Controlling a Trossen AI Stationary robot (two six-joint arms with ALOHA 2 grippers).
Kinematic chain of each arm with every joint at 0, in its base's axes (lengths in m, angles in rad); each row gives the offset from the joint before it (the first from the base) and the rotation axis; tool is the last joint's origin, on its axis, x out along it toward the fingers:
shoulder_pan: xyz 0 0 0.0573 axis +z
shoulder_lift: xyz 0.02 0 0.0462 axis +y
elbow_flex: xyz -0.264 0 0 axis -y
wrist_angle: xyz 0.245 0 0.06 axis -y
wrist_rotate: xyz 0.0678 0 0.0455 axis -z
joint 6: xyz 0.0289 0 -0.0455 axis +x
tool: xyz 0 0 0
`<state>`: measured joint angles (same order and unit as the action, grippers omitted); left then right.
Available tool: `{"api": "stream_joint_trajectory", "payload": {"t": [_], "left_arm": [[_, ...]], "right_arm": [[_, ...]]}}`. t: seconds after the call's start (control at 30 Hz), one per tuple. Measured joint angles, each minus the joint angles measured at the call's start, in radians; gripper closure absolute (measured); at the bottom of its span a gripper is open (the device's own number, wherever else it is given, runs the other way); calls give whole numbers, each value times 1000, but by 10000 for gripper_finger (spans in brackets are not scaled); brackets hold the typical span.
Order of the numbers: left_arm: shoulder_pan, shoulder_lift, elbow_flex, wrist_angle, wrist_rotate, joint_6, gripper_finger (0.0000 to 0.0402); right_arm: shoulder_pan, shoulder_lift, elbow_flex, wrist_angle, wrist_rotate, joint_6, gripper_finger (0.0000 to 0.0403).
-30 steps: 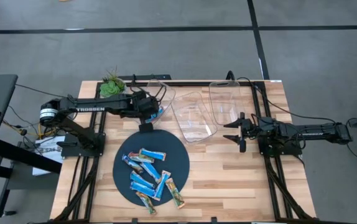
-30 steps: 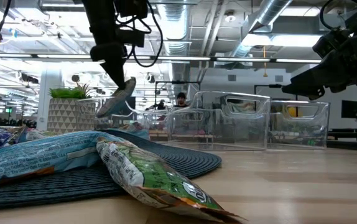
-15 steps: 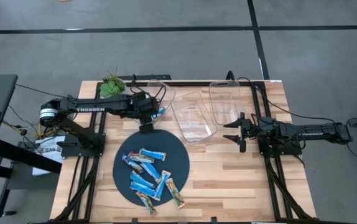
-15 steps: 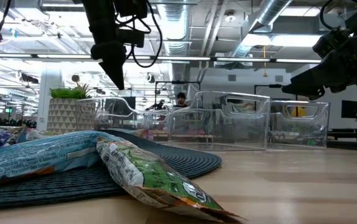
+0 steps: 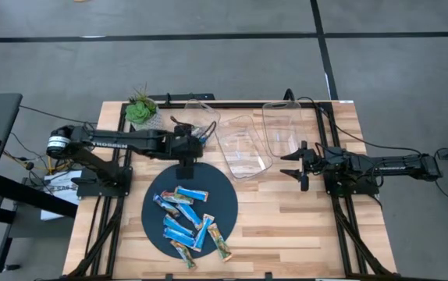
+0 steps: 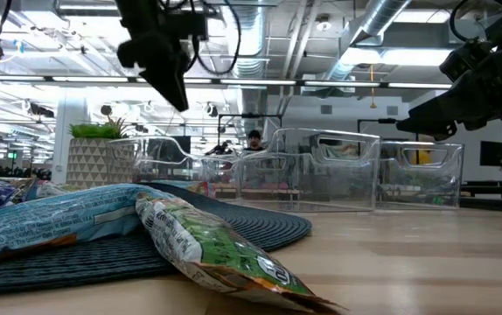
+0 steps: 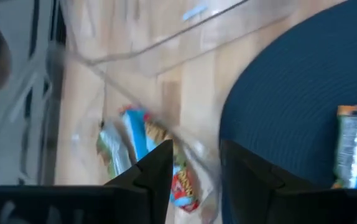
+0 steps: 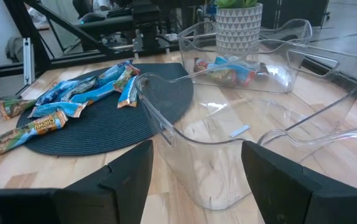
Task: Pick and place Granola Bars by type
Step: Put the red granola bar into the left transparent bin
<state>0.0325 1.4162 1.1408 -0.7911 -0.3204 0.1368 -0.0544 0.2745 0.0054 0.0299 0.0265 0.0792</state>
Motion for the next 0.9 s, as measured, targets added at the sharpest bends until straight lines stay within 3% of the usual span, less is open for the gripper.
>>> {"api": "stream_joint_trajectory", "payload": {"t": [0.2, 0.4, 0.6, 0.9], "left_arm": [[-141, -27, 0, 4, -5, 42, 278], [-277, -27, 0, -5, 70, 32, 278], [-374, -17, 0, -96, 90, -93, 278], [-421, 102, 0, -177, 159, -237, 278]], "right_arm": [[0, 0, 0, 0, 0, 0, 163], [0, 0, 0, 0, 0, 0, 163], [0, 0, 0, 0, 0, 0, 163], [0, 0, 0, 0, 0, 0, 163]]}}
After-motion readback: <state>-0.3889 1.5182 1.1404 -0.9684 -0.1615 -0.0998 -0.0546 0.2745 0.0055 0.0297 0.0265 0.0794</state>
